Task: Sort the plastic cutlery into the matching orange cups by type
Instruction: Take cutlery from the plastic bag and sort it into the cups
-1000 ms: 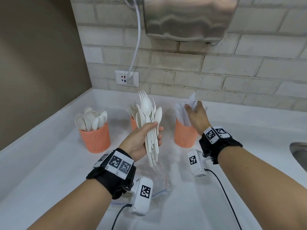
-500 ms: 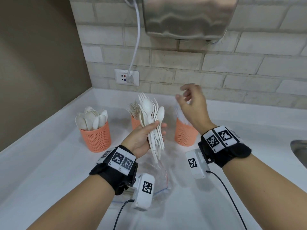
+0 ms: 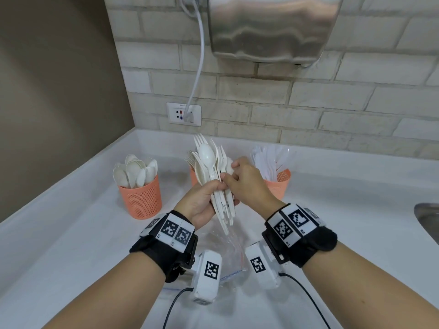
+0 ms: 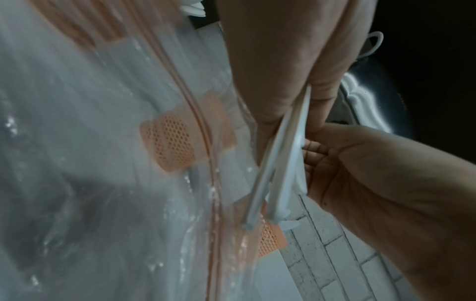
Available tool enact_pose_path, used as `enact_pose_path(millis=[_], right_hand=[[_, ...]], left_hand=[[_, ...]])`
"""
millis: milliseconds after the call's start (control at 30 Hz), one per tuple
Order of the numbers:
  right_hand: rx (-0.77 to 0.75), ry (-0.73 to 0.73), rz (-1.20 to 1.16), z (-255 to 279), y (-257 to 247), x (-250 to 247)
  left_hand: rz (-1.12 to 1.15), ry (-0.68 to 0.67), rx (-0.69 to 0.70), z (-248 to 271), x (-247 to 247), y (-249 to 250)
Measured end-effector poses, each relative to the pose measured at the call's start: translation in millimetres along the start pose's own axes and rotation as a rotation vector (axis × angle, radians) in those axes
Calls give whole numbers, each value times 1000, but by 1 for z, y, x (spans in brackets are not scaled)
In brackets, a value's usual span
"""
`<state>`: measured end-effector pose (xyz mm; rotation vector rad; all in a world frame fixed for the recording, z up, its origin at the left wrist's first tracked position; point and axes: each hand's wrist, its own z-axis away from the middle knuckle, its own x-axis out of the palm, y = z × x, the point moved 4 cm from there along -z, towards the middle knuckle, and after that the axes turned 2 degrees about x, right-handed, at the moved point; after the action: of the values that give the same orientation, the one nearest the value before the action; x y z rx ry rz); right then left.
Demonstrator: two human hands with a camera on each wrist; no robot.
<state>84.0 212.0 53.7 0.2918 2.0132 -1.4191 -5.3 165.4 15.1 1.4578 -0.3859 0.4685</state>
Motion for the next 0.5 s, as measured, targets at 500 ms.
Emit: enact_pose_path(millis=[500], right_hand=[[113, -208, -382, 9, -3, 15]], left_hand=[[-100, -49, 6, 6, -8, 10]])
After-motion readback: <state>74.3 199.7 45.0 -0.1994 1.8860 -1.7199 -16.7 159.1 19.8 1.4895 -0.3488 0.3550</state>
